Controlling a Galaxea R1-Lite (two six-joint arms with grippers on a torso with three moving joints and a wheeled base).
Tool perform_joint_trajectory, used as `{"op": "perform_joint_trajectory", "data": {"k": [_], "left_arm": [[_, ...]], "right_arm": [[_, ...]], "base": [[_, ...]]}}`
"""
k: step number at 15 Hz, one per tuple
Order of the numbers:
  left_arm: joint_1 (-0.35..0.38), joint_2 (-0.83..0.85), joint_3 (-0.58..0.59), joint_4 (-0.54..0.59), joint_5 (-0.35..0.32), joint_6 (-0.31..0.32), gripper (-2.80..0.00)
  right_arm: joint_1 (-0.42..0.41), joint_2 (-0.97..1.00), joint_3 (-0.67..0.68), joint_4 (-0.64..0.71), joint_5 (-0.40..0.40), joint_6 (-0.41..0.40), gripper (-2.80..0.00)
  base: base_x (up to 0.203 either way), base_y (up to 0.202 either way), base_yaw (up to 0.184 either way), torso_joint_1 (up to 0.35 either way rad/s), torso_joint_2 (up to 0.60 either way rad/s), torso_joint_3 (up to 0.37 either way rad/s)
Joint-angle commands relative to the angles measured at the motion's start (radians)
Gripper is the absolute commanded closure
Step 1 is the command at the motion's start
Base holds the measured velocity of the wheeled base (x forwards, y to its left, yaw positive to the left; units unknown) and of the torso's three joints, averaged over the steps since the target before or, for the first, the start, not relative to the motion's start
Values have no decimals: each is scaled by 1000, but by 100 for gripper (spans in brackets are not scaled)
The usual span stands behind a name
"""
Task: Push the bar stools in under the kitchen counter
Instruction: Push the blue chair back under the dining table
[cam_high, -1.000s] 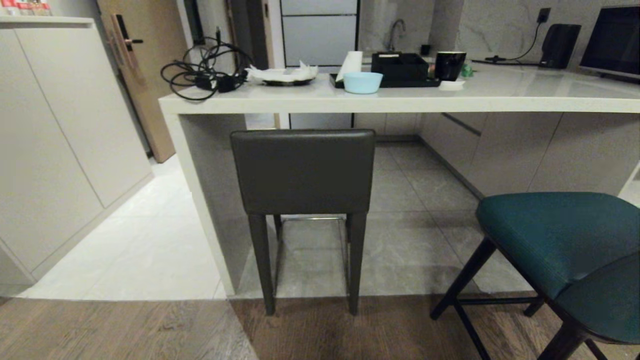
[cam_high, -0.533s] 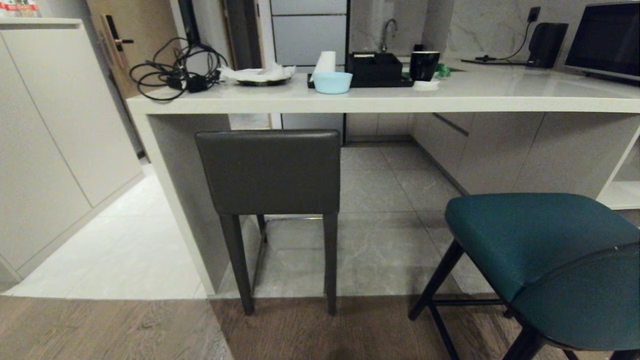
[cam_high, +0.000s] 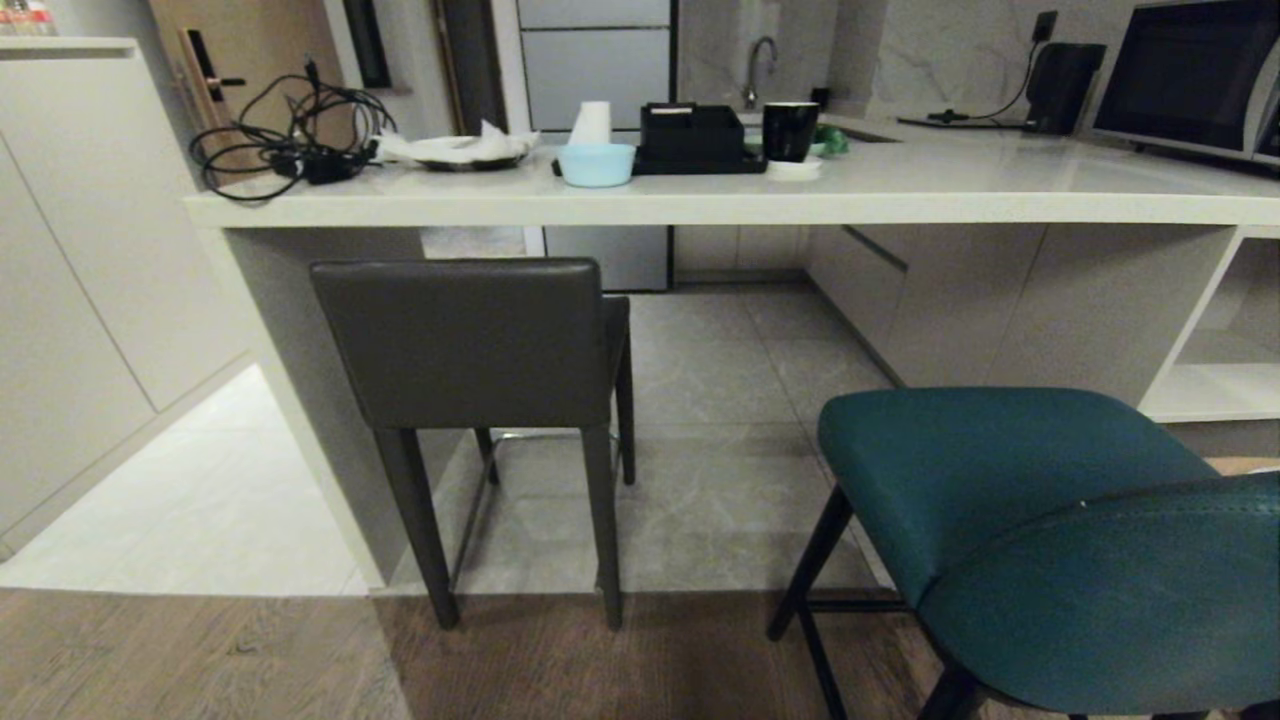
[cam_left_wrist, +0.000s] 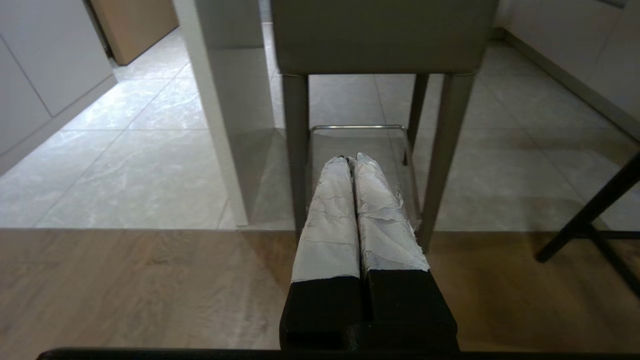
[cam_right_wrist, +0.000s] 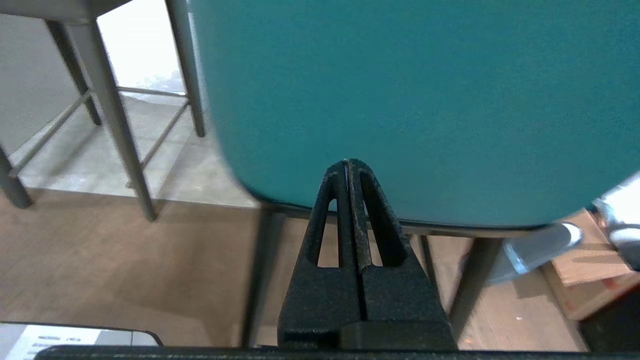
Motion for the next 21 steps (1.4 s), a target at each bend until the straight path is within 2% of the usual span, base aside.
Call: {"op": "perform_joint_trajectory", "data": {"k": [1, 21], "left_arm": [[0, 1, 18, -1, 0, 0, 0], [-1, 1, 18, -1, 9, -18, 0]], "right_arm": [[0, 1, 1, 0, 0, 0, 0], [0, 1, 0, 0, 0, 0, 0]], "base": [[0, -199, 1, 0, 7, -4], [0, -195, 2, 2, 3, 2]]}}
